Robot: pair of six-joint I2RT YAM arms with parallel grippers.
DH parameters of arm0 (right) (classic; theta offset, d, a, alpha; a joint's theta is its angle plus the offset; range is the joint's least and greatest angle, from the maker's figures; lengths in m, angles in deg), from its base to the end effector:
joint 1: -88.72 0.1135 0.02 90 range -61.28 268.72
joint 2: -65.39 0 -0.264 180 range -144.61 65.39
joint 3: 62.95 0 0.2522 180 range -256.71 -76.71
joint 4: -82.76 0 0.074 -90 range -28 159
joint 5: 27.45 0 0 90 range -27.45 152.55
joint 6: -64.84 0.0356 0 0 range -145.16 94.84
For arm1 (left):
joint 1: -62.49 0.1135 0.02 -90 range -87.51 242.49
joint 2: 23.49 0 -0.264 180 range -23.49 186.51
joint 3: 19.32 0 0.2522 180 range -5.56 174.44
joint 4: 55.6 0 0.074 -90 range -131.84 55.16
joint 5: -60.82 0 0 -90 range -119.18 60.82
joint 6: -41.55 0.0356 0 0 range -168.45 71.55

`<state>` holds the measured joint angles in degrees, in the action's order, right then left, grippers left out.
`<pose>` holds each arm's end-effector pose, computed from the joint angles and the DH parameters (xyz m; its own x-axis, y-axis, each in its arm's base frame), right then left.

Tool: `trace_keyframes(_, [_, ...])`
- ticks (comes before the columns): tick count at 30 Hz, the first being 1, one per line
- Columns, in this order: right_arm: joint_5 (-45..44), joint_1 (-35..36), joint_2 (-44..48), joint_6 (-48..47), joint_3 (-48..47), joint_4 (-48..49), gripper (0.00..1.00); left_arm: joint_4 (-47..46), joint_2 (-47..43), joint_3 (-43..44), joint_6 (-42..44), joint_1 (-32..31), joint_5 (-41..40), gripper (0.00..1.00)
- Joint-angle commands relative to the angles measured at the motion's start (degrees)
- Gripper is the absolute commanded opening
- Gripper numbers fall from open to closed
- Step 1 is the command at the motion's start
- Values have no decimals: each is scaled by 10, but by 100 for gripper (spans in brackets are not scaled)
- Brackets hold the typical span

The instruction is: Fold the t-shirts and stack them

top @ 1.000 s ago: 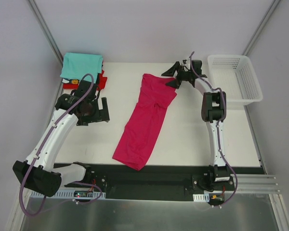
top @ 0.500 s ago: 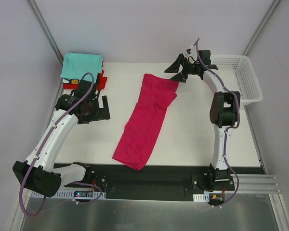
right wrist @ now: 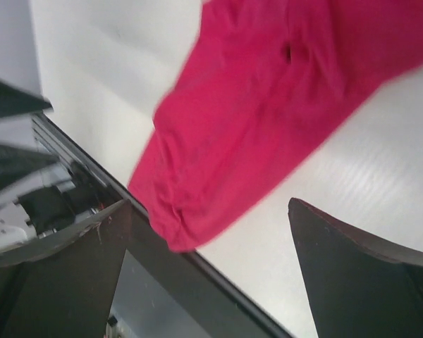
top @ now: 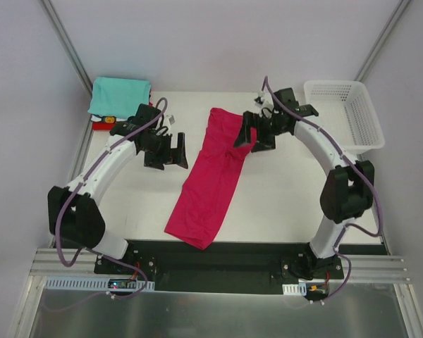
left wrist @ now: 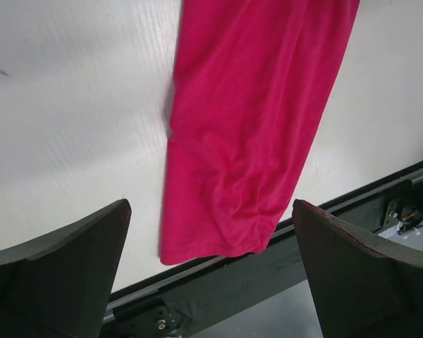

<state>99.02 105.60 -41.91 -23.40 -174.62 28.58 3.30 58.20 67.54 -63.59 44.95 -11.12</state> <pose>0.3921 0.1411 0.3064 -0.7491 -0.2015 -0.6311 -0.5778 0.6646 0.4737 0.2797 -0.1000 0.3105 -0.8626 0.0122 -0.5058 0.2446 0.8852 -0.3958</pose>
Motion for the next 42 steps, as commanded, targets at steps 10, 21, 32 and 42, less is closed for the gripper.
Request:
trace_keyframes(10, [-271, 92, 316, -3, 306, -102, 96, -36, 297, 318, -10, 14, 137, 99])
trace_keyframes(21, [-159, 170, 407, -5, 354, -111, 96, -38, 485, 463, 16, 15, 361, 99])
trace_keyframes(32, [-77, 193, 487, 21, 366, -113, 96, -111, 619, 569, -76, 16, 477, 99])
trace_keyframes(42, [-69, 203, 518, 47, 393, -99, 96, -161, 612, 558, -108, 17, 487, 99])
